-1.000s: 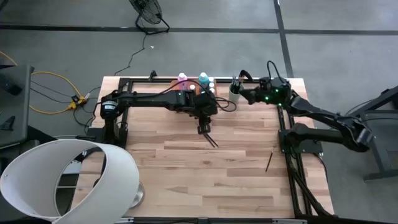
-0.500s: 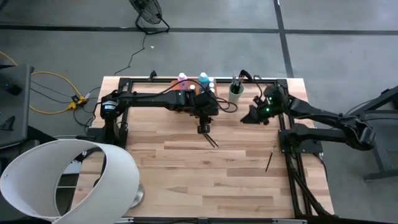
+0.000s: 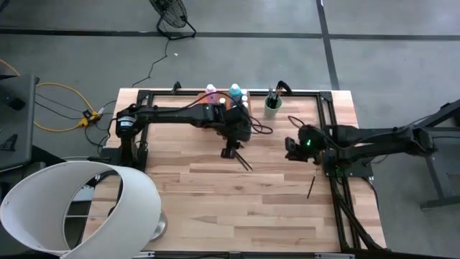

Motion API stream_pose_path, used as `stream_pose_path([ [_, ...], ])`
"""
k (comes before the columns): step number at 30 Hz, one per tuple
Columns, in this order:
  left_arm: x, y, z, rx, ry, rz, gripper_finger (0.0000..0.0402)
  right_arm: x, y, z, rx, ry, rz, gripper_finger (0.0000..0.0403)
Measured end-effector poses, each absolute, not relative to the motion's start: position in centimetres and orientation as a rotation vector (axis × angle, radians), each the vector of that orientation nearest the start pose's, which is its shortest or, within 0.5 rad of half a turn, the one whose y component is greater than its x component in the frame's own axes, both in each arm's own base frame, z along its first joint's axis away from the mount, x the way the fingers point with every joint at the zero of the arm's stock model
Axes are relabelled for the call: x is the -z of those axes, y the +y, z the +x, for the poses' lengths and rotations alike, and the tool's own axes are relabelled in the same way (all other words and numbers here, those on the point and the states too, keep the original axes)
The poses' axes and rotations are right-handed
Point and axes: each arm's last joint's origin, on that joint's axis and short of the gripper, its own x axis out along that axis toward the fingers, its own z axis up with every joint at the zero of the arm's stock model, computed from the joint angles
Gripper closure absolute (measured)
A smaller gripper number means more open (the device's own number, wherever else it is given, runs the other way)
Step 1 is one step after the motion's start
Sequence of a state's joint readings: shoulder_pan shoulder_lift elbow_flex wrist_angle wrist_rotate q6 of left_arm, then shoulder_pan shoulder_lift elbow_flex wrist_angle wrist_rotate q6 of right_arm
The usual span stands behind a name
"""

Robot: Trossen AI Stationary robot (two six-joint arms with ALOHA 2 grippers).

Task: Pick & Place Paint Supplies
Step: Put the silver paint brush into the green cup

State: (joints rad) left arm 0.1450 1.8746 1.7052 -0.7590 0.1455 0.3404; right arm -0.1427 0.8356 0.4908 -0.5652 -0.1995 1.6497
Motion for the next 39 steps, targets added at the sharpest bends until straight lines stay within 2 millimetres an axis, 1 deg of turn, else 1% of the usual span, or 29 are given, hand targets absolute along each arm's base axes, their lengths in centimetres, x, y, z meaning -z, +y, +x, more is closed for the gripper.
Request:
stream_pose_path([
  [4,-30.5,6.0,39.8,0.295,0.847,0.122,0.0284,-19.2,-0.2,14.7,0.829,0.792,1.725,0.032],
  [8,-31.7,7.2,38.9,0.294,0.809,0.103,0.0284,-19.2,0.9,14.0,0.942,0.845,1.746,0.0333],
  [10,-32.4,7.8,38.4,0.283,0.791,0.101,0.0284,-19.9,1.3,13.8,0.996,0.845,1.725,0.0338],
  [12,-33.3,8.3,37.7,0.281,0.762,0.096,0.0284,-20.9,1.6,13.5,1.06,0.833,1.689,0.0342],
  [14,-33.7,8.5,36.9,0.273,0.721,0.095,0.0284,-22.1,1.8,13.3,1.117,0.819,1.646,0.0346],
  [16,-33.4,8.3,36.0,0.262,0.687,0.086,0.0284,-23.2,1.8,13.3,1.16,0.811,1.612,0.035],
  [19,-32.0,7.8,34.4,0.237,0.628,0.063,0.0284,-24.2,2.1,13.5,1.222,0.844,1.583,0.0353],
  [21,-31.1,7.4,32.9,0.214,0.586,0.044,0.0284,-24.0,2.4,13.7,1.254,0.909,1.567,0.0355],
  [25,-29.8,6.7,29.9,0.144,0.495,0.022,0.0284,-23.0,3.0,14.0,1.352,1.078,1.511,0.0355],
  [27,-29.6,6.4,28.4,0.117,0.452,0.02,0.0284,-22.5,3.3,14.1,1.4,1.132,1.469,0.0355],
  [30,-29.7,6.1,26.8,0.084,0.403,0.031,0.0284,-22.0,3.7,14.5,1.432,1.161,1.421,0.0355],
  [33,-29.6,5.9,26.0,0.072,0.396,0.036,0.0284,-21.3,4.0,14.7,1.469,1.177,1.39,0.0355],
  [36,-29.6,5.9,25.9,0.07,0.398,0.033,0.0284,-20.7,4.2,14.8,1.513,1.171,1.378,0.0355],
  [39,-29.6,5.9,25.9,0.07,0.401,0.032,0.0284,-20.0,4.5,14.4,1.555,1.172,1.373,0.0355],
])
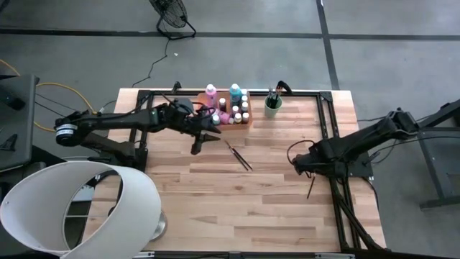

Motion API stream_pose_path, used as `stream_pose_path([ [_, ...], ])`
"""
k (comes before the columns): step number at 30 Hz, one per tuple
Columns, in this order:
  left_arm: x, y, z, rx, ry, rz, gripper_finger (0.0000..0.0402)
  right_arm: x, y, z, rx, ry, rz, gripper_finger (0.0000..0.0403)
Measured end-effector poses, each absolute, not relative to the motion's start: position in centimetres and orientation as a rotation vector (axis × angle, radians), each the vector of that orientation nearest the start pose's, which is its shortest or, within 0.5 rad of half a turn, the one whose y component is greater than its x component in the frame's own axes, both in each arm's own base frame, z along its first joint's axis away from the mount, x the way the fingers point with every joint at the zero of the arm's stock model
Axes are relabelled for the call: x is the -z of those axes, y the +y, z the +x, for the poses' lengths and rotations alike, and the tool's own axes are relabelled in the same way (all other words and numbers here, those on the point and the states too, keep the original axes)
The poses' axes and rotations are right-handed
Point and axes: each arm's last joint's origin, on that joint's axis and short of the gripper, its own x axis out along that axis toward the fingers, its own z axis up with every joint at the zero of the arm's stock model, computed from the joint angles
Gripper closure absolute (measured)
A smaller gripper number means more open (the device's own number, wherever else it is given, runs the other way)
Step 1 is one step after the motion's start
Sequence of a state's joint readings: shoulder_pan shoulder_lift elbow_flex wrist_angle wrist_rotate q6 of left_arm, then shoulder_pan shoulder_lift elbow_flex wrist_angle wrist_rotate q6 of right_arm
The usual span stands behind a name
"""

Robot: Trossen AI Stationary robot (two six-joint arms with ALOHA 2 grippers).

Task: Pick & Place Paint Supplies
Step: Put the silver paint brush into the green cup

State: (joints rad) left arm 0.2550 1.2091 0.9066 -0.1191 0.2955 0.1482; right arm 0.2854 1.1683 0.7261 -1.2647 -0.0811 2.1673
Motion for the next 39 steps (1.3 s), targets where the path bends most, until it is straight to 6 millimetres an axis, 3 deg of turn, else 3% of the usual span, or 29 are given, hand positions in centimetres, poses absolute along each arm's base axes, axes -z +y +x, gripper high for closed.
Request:
stream_pose_path([
  [4,-29.4,5.8,25.8,0.078,0.422,0.024,0.0284,-19.2,4.7,13.7,1.559,1.152,1.404,0.0355],
  [12,-29.1,5.8,25.7,0.082,0.447,0.017,0.0284,-19.4,5.4,13.5,1.558,1.101,1.425,0.0342],
  [21,-29.1,5.8,25.7,0.084,0.453,0.023,0.0284,-19.3,6.0,14.3,1.527,1.033,1.526,0.0223],
  [26,-29.0,5.8,25.7,0.088,0.462,0.035,0.0284,-19.4,6.1,15.9,1.365,0.894,1.618,0.0179],
  [39,-29.0,5.8,25.7,0.09,0.462,0.041,0.0284,-19.3,4.5,15.5,1.444,0.867,1.493,0.0191],
])
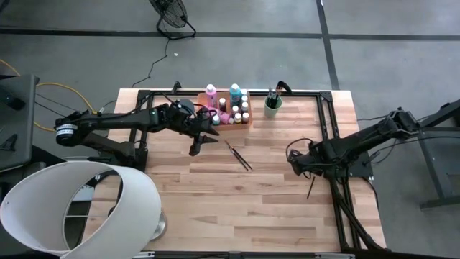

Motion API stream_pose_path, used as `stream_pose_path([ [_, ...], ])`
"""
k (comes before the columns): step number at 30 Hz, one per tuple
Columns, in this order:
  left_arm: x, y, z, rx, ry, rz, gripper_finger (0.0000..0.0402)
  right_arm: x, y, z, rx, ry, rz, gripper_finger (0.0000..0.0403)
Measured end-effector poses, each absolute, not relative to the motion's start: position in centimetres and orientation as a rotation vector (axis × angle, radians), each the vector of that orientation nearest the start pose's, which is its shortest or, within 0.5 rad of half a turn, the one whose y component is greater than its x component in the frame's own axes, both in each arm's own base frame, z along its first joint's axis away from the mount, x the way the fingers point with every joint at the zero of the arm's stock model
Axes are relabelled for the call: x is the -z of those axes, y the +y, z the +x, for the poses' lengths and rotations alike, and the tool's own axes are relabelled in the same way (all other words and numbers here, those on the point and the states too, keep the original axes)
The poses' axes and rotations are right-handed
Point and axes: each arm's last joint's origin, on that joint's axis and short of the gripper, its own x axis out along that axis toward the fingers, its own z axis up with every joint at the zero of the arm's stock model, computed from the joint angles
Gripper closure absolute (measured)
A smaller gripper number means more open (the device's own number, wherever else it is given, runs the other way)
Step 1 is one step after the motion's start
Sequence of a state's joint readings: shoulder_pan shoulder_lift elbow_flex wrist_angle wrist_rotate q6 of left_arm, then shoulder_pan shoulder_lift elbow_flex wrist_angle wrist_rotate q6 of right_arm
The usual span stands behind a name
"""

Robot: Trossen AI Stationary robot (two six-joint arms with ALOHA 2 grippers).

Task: Pick & Place Paint Supplies
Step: Put the silver paint brush into the green cup

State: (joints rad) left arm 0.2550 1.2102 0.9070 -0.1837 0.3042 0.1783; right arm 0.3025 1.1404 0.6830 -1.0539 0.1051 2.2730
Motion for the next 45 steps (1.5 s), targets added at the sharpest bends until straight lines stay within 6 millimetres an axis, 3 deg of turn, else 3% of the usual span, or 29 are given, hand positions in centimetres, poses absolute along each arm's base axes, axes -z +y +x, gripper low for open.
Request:
stream_pose_path([
  [5,-29.0,5.8,25.6,0.09,0.469,0.038,0.0284,-19.2,4.4,15.1,1.462,0.934,1.442,0.0192],
  [14,-28.9,5.8,25.6,0.091,0.474,0.037,0.0284,-19.3,4.3,15.6,1.44,0.882,1.5,0.0192],
  [26,-28.7,5.8,25.5,0.093,0.497,0.029,0.0284,-19.2,4.9,14.7,1.501,1.13,1.543,0.0197],
  [31,-28.6,5.7,25.4,0.094,0.508,0.026,0.0284,-19.3,5.7,13.7,1.583,1.199,1.513,0.0251],
  [38,-28.6,5.7,25.4,0.094,0.511,0.026,0.0284,-18.6,7.0,13.5,1.655,1.294,1.44,0.0389],
  [45,-28.6,5.7,25.4,0.095,0.51,0.034,0.0284,-16.2,7.7,14.9,1.749,1.325,1.341,0.04],
])
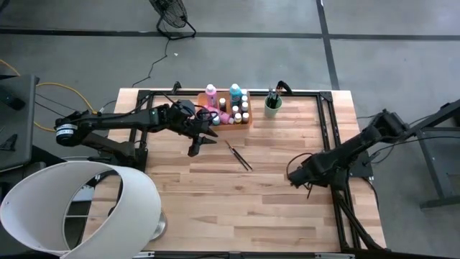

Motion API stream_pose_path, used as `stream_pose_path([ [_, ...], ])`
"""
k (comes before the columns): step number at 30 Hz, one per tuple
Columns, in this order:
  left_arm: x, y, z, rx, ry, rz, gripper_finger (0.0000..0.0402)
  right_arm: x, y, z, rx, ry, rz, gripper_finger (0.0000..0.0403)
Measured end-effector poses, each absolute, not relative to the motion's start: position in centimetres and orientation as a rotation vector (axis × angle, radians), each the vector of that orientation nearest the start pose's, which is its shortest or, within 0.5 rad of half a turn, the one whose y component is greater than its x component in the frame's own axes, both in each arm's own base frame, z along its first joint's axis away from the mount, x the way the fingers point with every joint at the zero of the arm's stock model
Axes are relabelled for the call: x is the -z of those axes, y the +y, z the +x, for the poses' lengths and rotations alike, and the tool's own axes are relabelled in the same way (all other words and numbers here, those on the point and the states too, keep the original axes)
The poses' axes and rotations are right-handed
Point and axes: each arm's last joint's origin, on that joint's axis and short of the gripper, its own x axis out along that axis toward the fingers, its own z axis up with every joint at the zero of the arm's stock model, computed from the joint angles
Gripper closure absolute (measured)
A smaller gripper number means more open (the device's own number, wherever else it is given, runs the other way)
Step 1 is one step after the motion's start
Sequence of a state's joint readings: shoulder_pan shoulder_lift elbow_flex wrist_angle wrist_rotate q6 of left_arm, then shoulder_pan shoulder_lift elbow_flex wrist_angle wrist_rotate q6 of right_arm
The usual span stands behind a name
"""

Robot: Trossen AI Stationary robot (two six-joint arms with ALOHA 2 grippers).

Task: Pick & Place Paint Supplies
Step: Put the silver paint brush into the green cup

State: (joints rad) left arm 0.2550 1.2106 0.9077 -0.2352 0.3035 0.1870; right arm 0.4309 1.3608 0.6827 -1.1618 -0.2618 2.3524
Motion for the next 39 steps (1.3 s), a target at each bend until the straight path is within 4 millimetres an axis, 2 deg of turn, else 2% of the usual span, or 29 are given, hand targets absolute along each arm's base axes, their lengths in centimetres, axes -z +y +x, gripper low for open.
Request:
stream_pose_path([
  [9,-28.6,5.7,25.4,0.099,0.51,0.05,0.0284,-13.2,8.3,16.1,1.859,1.309,1.209,0.0401],
  [17,-28.6,5.7,25.4,0.099,0.509,0.052,0.0284,-11.0,7.7,17.2,1.96,1.274,1.179,0.0401],
  [24,-28.6,5.7,25.4,0.098,0.509,0.052,0.0284,-10.7,6.8,17.8,1.952,1.222,1.215,0.0401],
  [39,-28.6,5.7,25.4,0.097,0.51,0.052,0.0284,-11.3,5.3,18.7,1.792,1.232,1.105,0.0401],
])
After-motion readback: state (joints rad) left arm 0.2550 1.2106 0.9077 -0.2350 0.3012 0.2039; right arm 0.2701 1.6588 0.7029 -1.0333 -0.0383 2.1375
